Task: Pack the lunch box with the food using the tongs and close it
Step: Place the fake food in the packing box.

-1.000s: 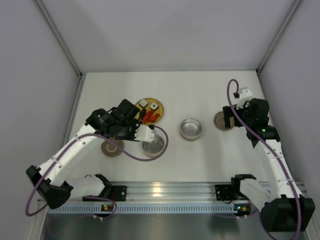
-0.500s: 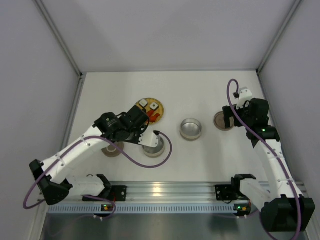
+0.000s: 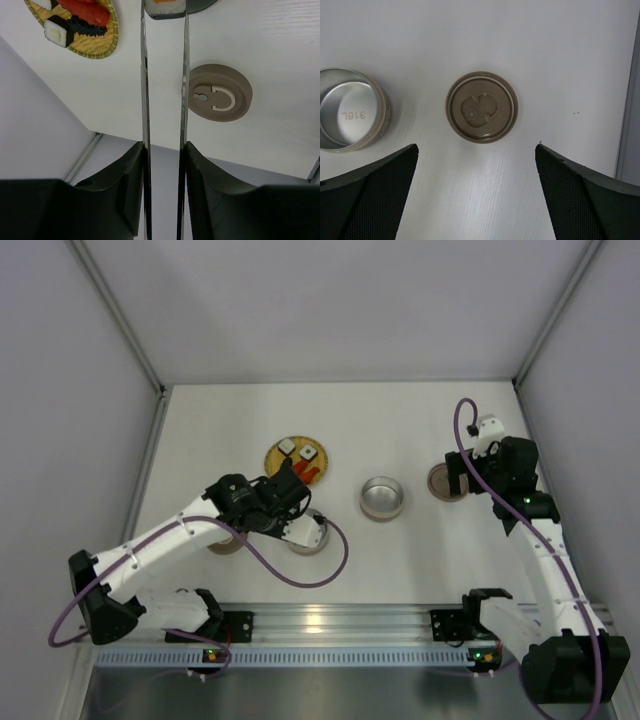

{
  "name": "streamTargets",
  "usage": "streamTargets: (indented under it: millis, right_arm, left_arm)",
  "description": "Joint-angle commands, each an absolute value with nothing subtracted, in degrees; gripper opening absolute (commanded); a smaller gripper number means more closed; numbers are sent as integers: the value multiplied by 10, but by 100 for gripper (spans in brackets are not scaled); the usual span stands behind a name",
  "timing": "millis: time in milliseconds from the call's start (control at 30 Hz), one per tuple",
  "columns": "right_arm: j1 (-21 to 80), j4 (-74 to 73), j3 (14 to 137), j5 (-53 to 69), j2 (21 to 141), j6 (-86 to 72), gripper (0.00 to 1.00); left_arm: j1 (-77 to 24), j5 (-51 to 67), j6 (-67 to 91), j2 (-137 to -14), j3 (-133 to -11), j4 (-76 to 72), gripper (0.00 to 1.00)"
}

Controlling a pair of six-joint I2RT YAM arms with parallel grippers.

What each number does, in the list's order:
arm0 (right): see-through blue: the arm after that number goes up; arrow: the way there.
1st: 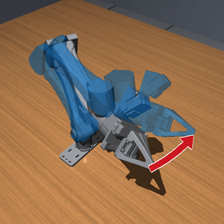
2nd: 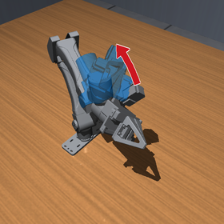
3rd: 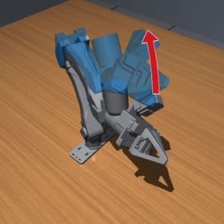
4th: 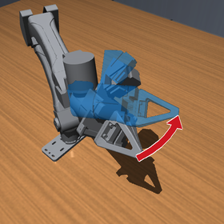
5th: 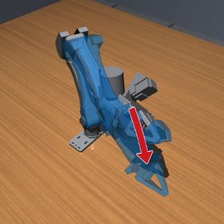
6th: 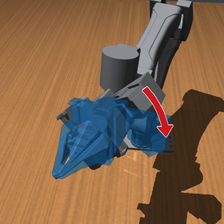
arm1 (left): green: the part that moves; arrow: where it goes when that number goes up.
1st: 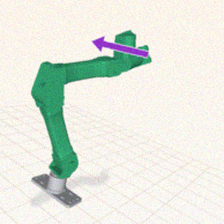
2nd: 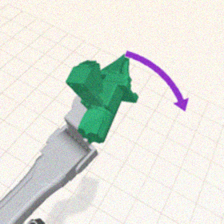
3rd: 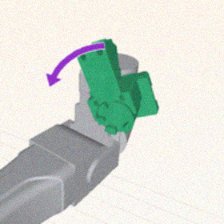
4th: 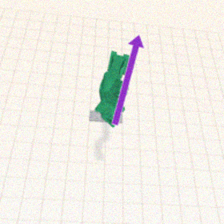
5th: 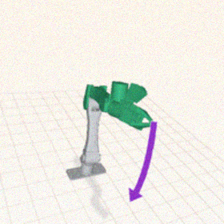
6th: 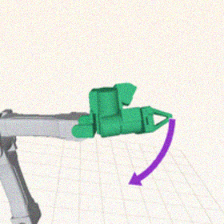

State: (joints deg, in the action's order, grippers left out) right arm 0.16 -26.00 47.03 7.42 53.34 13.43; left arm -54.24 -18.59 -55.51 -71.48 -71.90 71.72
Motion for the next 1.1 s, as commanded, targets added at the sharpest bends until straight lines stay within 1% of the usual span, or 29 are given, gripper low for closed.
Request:
streamTargets:
  millis: [0, 67, 233, 467, 667, 900, 1000, 1067]
  right_arm:
    - [10, -242, 476, 83, 530, 129, 99]
    - [10, -241, 476, 82, 530, 129, 99]
    - [9, -240, 474, 82, 530, 130, 99]
    - [9, -238, 474, 79, 531, 130, 99]
    - [10, -237, 471, 78, 531, 131, 99]
    - [9, -236, 470, 81, 532, 130, 99]
    - [9, -236, 471, 83, 533, 129, 99]
    - [10, -236, 472, 83, 533, 128, 99]
  left_arm:
    - [-546, -222, -562, -713, -710, 686, 39]
    - [-546, -228, -564, -716, -708, 678, 41]
    - [-547, -231, -567, -723, -709, 664, 50]
    - [-547, -222, -569, -723, -716, 658, 54]
    - [-548, -201, -562, -717, -745, 659, 53]
    - [-545, -182, -512, -715, -801, 654, 50]
    - [-514, -176, -511, -721, -810, 637, 49]
    - [-453, -138, -507, -744, -841, 634, 49]
